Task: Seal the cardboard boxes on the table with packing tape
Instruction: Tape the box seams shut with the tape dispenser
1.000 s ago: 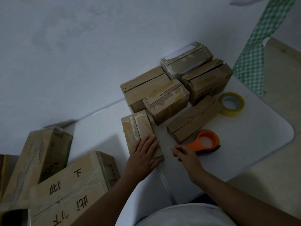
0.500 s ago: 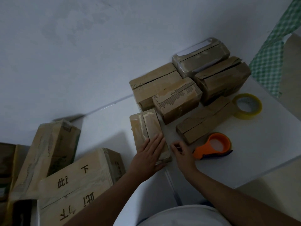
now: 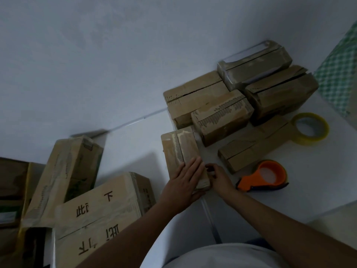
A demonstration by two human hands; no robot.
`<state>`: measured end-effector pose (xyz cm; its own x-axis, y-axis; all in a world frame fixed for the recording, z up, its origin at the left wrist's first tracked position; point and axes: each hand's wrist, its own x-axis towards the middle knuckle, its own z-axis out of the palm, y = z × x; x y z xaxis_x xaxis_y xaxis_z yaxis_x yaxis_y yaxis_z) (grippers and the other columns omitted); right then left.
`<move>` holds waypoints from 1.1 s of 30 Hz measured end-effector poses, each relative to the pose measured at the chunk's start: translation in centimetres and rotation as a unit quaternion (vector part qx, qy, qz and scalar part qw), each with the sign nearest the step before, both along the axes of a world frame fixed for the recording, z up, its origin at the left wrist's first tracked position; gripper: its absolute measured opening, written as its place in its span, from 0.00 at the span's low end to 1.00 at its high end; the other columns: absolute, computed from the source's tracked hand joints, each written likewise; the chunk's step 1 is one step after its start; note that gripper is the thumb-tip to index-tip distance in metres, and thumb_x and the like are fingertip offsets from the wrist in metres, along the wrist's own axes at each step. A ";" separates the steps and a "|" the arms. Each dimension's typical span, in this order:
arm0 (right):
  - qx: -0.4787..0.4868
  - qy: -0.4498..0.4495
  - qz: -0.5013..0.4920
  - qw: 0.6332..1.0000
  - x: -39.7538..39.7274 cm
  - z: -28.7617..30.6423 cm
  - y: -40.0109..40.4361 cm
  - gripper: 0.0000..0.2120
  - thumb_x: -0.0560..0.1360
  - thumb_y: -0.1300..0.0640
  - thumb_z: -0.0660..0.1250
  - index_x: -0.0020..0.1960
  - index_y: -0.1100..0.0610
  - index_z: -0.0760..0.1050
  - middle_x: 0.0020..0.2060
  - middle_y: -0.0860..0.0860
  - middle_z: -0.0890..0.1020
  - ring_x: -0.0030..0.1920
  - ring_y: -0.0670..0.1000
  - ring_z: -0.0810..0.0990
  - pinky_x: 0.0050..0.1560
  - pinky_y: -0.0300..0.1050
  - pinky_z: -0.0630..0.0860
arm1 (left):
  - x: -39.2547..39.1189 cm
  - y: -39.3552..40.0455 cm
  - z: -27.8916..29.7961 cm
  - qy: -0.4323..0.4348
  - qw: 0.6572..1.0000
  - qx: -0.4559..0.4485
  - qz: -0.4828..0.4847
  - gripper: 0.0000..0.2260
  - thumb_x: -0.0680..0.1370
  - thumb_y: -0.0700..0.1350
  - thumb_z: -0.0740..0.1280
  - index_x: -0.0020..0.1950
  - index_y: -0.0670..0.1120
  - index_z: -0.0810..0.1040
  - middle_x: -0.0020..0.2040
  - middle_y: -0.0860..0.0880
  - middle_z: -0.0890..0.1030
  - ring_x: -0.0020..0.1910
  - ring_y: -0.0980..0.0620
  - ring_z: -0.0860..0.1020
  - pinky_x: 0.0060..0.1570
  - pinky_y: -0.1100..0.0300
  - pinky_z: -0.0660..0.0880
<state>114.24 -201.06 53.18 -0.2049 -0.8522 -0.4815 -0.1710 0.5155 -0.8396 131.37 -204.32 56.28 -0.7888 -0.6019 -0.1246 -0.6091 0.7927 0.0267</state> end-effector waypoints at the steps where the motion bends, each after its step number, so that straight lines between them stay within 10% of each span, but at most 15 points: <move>1: -0.003 0.000 -0.016 1.000 -0.3 0.4 0.5 0.15 0.80 0.64 0.60 0.66 0.59 0.72 0.61 0.56 0.75 0.56 0.51 0.76 0.52 0.39 0.74 | 0.0 0.0 0.0 0.001 1.000 -0.002 0.001 0.36 0.81 0.64 0.55 0.81 0.45 0.49 0.82 0.45 0.49 0.80 0.49 0.47 0.76 0.46 0.57; 16: -0.105 -0.085 0.015 0.991 -0.1 4.9 6.9 0.24 0.77 0.66 0.65 0.67 0.46 0.71 0.58 0.41 0.79 0.59 0.41 0.78 0.60 0.38 0.75 | -0.2 1.2 0.6 0.036 0.999 0.030 -0.027 0.35 0.81 0.63 0.55 0.81 0.46 0.50 0.81 0.46 0.50 0.80 0.49 0.48 0.77 0.48 0.51; 28: -0.136 0.262 0.295 0.909 -3.0 4.9 6.3 0.33 0.79 0.51 0.65 0.78 0.56 0.54 0.69 0.55 0.72 0.65 0.51 0.72 0.62 0.40 0.69 | -0.5 1.2 1.1 0.009 0.993 0.097 -0.060 0.43 0.77 0.65 0.63 0.81 0.48 0.45 0.82 0.49 0.46 0.80 0.51 0.43 0.78 0.50 0.46; 33: -0.182 0.268 0.262 0.909 -2.7 5.6 7.2 0.34 0.78 0.47 0.66 0.77 0.56 0.55 0.72 0.53 0.69 0.67 0.49 0.71 0.63 0.31 0.62 | -0.9 -0.6 4.9 0.142 0.985 0.101 0.000 0.28 0.81 0.56 0.63 0.78 0.48 0.63 0.79 0.48 0.61 0.77 0.50 0.58 0.74 0.53 0.56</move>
